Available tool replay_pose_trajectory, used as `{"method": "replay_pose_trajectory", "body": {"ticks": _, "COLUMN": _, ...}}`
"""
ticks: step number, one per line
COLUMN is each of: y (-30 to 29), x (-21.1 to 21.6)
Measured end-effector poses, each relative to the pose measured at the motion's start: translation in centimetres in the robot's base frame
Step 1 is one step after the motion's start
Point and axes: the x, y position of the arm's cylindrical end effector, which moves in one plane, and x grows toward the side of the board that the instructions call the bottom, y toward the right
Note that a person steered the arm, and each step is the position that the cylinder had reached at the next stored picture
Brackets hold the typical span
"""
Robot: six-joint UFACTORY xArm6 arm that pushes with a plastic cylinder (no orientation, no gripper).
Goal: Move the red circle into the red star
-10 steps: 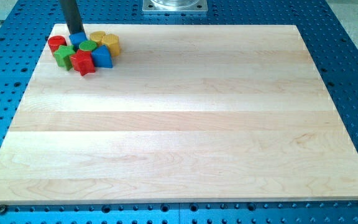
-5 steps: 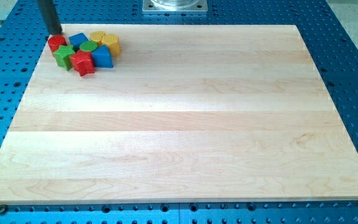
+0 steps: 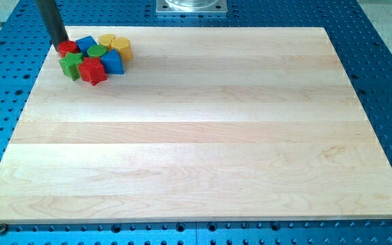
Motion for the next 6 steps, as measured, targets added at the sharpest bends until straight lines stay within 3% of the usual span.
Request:
{"method": "replay_pose_trajectory", "body": {"ticks": 5, "y": 0.1, "x": -0.2}}
{"method": "replay_pose_trajectory", "body": {"ticks": 6, "y": 1.8, "x": 2.2}}
